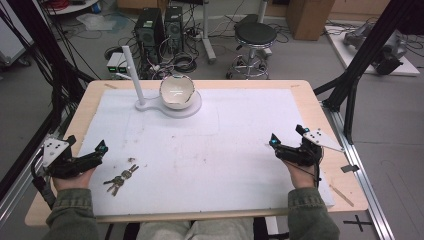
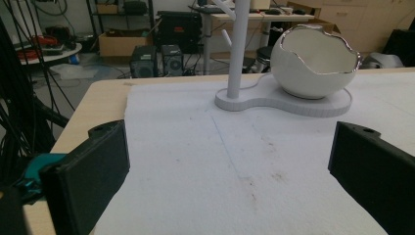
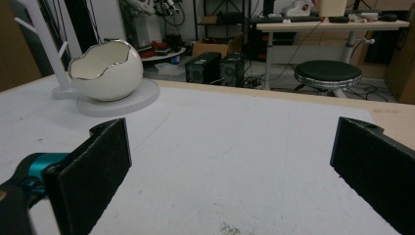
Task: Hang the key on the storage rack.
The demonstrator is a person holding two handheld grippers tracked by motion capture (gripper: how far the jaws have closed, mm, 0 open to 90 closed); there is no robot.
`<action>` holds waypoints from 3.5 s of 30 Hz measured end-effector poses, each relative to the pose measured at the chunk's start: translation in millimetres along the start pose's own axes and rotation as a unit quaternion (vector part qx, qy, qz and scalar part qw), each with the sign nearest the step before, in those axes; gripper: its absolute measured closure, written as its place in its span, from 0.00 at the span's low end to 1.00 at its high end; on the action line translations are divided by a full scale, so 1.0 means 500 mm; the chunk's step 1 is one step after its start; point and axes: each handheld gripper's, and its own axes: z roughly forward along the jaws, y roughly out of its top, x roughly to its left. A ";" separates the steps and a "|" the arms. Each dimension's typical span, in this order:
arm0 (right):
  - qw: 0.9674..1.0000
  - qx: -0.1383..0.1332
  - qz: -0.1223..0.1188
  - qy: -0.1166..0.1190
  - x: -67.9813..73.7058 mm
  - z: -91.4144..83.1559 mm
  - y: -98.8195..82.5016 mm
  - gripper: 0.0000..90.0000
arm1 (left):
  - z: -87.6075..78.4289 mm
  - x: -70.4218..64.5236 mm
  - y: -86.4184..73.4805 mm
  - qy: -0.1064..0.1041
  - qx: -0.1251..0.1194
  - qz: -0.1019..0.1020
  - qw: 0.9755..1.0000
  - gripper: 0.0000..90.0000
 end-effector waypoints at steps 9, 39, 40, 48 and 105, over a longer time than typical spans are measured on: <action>1.000 0.007 -0.002 -0.003 0.000 0.004 -0.001 0.01 | 0.007 -0.002 -0.003 -0.008 0.020 -0.010 1.000 0.02; 1.000 0.007 -0.011 -0.001 0.003 0.009 -0.001 0.01 | 0.026 -0.031 0.000 -0.058 0.106 0.003 0.993 0.02; 1.000 0.009 -0.009 0.001 0.004 0.009 -0.001 0.01 | 0.028 -0.038 0.002 -0.064 0.115 0.010 0.991 0.02; 1.000 0.012 -0.013 0.003 0.004 0.010 -0.001 0.01 | 0.031 -0.057 0.008 -0.076 0.135 0.020 0.988 0.02; 0.999 0.020 -0.040 0.009 0.011 0.016 -0.003 0.01 | 0.079 -0.113 -0.033 -0.167 0.339 0.123 0.918 0.19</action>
